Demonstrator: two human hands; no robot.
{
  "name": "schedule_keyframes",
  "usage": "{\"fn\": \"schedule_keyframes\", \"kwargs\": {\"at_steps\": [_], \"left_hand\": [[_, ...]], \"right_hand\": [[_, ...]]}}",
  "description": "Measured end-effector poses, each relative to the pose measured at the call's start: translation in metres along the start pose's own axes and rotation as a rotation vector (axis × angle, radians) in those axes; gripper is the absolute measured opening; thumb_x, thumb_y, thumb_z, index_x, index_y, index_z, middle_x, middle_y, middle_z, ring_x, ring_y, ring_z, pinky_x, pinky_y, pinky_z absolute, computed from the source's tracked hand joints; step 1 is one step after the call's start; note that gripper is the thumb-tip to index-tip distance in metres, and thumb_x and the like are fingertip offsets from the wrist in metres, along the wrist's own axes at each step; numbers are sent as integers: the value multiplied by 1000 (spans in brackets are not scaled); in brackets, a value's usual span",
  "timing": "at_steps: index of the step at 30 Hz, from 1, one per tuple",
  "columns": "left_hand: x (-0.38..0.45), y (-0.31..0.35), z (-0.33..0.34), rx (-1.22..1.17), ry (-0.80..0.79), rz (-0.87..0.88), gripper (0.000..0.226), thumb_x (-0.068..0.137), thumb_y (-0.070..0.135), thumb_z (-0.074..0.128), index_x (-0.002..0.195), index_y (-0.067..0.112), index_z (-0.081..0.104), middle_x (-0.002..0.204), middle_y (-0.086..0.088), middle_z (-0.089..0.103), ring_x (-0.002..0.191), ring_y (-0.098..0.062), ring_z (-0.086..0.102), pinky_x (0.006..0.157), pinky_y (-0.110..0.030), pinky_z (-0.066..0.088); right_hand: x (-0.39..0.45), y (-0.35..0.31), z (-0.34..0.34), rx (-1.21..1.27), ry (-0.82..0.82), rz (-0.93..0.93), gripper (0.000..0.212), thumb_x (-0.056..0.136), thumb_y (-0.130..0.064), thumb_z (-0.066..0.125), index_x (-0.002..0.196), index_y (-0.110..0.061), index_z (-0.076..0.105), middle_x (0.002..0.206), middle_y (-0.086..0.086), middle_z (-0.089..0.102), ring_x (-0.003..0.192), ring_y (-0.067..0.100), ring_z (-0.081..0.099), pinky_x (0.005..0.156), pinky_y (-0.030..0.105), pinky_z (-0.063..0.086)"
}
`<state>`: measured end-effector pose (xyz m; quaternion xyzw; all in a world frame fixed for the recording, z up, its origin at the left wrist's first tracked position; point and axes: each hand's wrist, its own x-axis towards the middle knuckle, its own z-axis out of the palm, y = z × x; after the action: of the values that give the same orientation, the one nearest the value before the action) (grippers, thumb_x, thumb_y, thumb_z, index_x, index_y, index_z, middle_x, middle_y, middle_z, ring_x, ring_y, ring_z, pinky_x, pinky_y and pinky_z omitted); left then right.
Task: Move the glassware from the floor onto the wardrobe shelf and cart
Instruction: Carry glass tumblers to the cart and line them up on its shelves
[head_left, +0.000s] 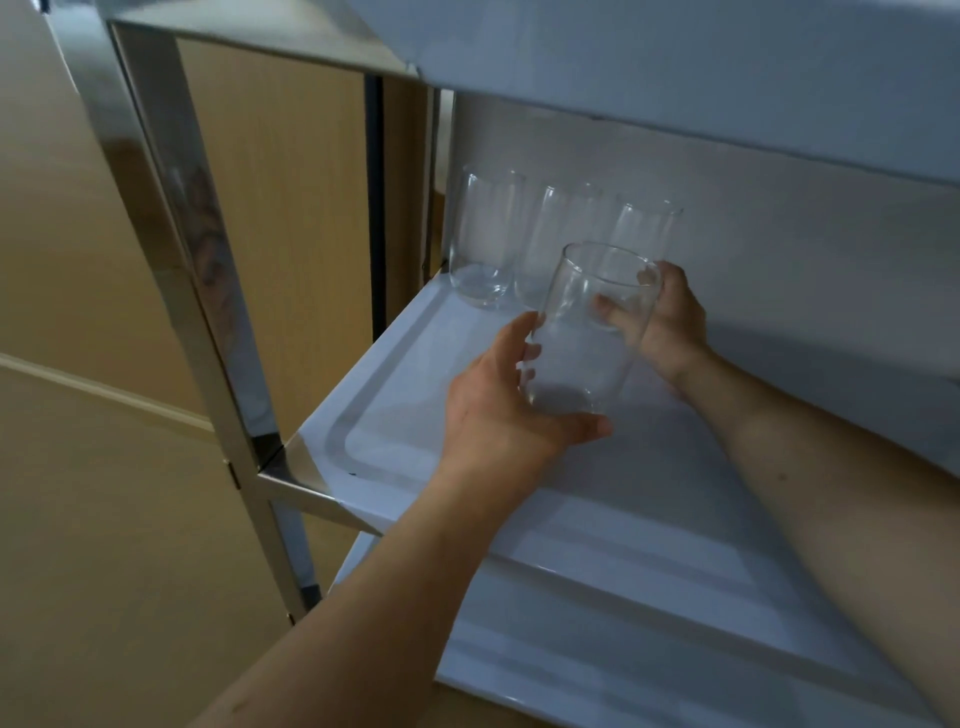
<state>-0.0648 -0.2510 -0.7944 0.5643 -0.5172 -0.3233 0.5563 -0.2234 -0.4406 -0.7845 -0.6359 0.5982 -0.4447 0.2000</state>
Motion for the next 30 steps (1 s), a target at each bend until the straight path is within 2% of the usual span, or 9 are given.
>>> {"fn": "schedule_keyframes", "kwargs": {"at_steps": [2,4,7,9,12,14,18,23,30], "left_hand": [[-1,0,-1,-11,3,-4,105,52,22,100,142,39,49,122,13,61,112,-8,60,99,-38,54],[-2,0,-1,-4,3,-6,106,51,23,100,143,38,48,125,12,62,115,-9,59,101,-39,53],[-2,0,-1,6,0,-13,104,51,26,100,141,38,50,127,12,63,117,-8,59,104,-37,50],[-3,1,-1,30,-19,-14,101,51,30,100,138,40,51,127,15,63,120,-8,58,105,-35,50],[-6,4,-2,55,-76,-23,98,55,30,99,140,41,51,126,20,62,118,-5,58,98,-22,49],[-7,5,-4,120,-117,-14,102,58,31,97,145,42,47,130,19,62,116,-5,59,92,-15,48],[-9,11,0,366,-161,1,112,62,43,93,154,37,31,140,6,58,127,-19,54,109,-35,44],[-11,15,6,692,-251,88,80,77,67,71,146,35,47,151,8,47,141,-16,37,113,-29,28],[-7,5,12,873,-311,149,75,77,80,58,139,40,54,156,8,42,146,-17,31,118,-36,22]], "right_hand": [[-5,2,-5,-14,-41,42,109,66,-57,87,153,-21,33,150,1,48,134,18,49,112,30,40],[-20,2,-18,4,20,81,99,74,-56,80,154,-23,31,151,3,48,134,20,49,113,33,39],[-52,-10,-45,314,49,71,67,76,-63,68,128,-23,56,123,5,67,108,21,64,101,40,50],[-81,-28,-61,518,-140,25,61,71,-67,69,112,-22,61,113,9,71,96,19,67,88,36,54],[-115,-48,-64,492,-344,-108,62,68,-42,80,121,-22,56,113,5,70,99,12,68,87,27,54],[-123,-53,-61,432,-374,-158,68,64,-29,84,125,-22,55,113,7,70,101,15,70,89,28,56],[-115,-46,-69,430,-301,-113,77,55,-28,94,122,-20,59,108,11,72,98,24,72,89,36,59],[-81,-14,-87,318,-86,-35,79,59,-35,96,127,-24,57,112,8,69,101,16,71,90,32,57],[-29,3,-77,196,59,3,79,68,-45,89,135,-25,52,118,1,66,101,9,66,82,20,49]]}}
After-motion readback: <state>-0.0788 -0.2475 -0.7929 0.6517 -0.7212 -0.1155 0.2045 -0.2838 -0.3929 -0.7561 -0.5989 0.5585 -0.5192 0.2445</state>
